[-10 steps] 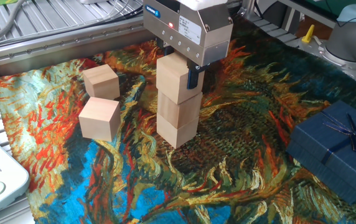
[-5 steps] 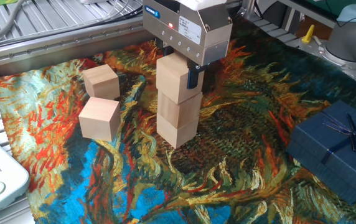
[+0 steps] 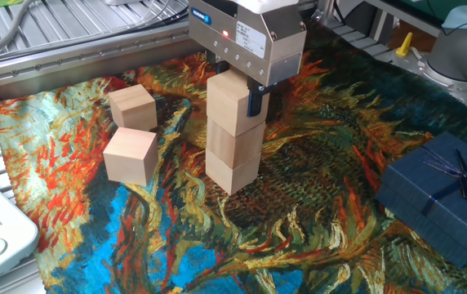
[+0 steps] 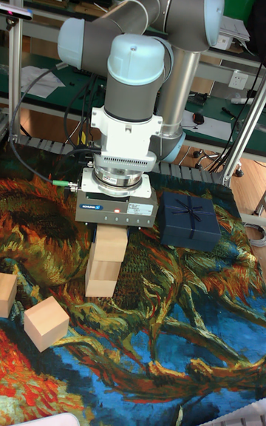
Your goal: Stack the blocks in a vertical line of five
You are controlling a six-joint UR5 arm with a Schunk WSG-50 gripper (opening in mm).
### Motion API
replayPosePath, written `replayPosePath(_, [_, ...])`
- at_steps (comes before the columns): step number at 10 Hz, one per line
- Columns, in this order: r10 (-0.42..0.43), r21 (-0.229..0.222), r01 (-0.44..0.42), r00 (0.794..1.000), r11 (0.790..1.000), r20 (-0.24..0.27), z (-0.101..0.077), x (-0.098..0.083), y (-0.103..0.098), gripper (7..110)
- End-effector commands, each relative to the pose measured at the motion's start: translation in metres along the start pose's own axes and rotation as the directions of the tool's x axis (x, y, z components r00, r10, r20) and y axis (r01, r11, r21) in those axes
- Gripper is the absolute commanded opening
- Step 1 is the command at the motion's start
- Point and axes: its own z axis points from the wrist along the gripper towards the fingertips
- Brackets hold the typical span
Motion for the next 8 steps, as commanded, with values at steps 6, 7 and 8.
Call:
replayPosePath(6, [0.002,-0.012,-0.002,1.0,1.0,0.001,0.0009,0.0007,0.0011,7])
replayPosePath(7, [0.002,-0.014,-0.002,1.0,1.0,0.001,0.001,0.0007,0.0014,7])
replayPosePath(8, [0.002,-0.014,-0.002,1.0,1.0,0.001,0.0014,0.0009,0.0011,7])
